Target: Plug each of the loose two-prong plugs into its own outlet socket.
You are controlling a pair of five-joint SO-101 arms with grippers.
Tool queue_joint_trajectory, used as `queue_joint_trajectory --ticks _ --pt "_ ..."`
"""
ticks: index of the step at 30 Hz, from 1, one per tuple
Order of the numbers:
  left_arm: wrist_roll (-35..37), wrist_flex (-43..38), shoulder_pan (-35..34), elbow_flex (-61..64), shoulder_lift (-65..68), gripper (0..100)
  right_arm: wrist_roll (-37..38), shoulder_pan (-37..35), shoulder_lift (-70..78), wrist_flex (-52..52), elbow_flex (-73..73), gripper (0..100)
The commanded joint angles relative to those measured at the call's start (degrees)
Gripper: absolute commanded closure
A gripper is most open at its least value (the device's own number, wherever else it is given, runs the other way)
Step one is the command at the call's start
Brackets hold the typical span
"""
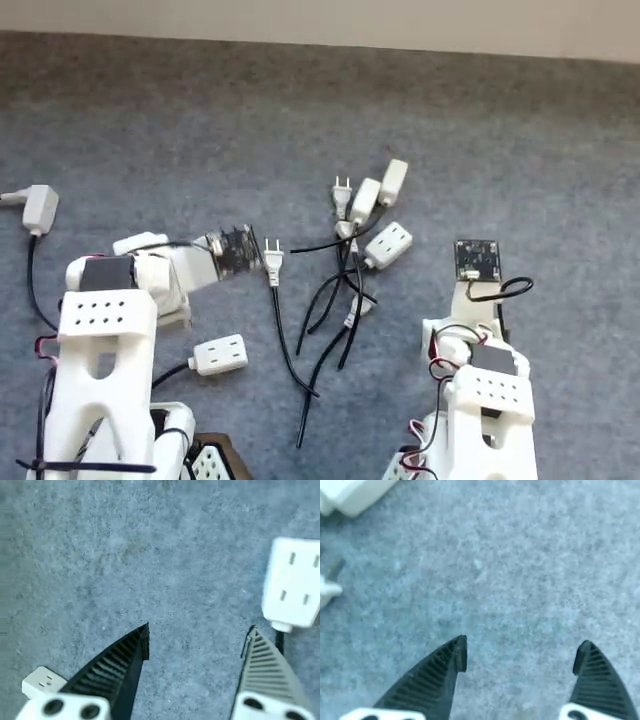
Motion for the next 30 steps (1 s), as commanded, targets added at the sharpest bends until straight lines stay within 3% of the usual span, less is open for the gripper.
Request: queue_joint_trajectory --ticks 1,5,8,11,17,21,27,30 --pt "21.63 -12.84 -4.35 -2.42 -0.13 71 1.23 -5.58 -0.31 6.37 -6.37 67.6" --pt "49.32 -17.49 -10.51 -1.98 -0.04 71 -2.37 -15.69 3.12 16.66 -19.03 80.8" --pt "59.16 -17.93 -13.05 -0.31 0.04 71 -2.81 -25.10 10.68 24.13 -32.40 90.6" --pt "63.12 -19.69 -13.41 1.80 0.04 71 -2.90 -32.13 21.41 31.25 -45.23 92.1" --pt "63.38 -24.88 -17.10 5.93 0.04 71 -5.36 -34.68 40.40 33.45 -63.52 82.6" --pt "54.95 -29.10 -23.52 4.18 4.44 71 -6.51 -39.43 49.01 28.09 -68.79 79.3" --pt "48.79 -27.60 -31.78 -16.04 29.41 71 -6.51 -45.23 57.89 15.52 -69.05 79.3" --pt "46.77 -17.58 -34.68 -33.10 44.00 71 -6.59 -45.23 60.62 11.21 -68.97 79.3"
